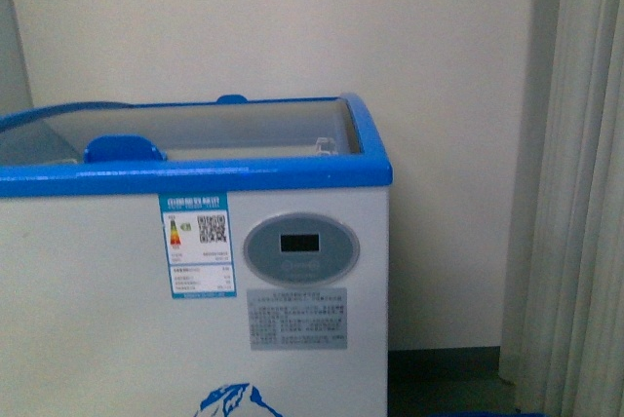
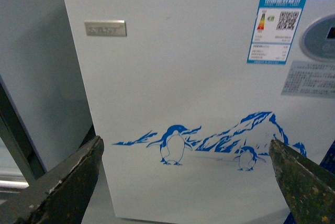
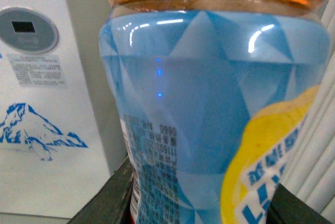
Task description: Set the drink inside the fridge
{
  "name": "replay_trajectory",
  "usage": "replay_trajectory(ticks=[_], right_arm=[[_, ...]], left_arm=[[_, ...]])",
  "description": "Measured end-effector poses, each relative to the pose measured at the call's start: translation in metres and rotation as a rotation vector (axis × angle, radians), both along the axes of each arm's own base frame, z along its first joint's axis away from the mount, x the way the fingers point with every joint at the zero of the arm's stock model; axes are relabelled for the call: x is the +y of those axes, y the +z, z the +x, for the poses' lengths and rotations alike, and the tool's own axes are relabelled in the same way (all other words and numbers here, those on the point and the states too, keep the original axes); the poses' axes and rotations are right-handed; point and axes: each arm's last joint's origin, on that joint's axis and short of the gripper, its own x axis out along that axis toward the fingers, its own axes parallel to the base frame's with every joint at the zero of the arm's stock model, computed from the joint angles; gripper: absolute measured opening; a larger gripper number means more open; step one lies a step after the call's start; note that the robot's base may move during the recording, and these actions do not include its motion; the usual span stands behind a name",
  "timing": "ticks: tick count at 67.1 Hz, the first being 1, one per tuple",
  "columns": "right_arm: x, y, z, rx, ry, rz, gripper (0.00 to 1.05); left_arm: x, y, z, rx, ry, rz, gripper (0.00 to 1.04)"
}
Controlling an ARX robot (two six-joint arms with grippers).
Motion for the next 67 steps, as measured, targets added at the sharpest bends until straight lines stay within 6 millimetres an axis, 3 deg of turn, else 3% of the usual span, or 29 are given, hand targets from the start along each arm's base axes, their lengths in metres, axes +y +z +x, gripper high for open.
replay_trajectory(ticks=[67], right_arm=[[0.0000, 0.0000, 0.0000, 0.000, 0.000, 0.003, 0.40]], left_arm=[[0.0000, 0.0001, 0.0000, -0.001, 0.000, 0.000, 0.97]])
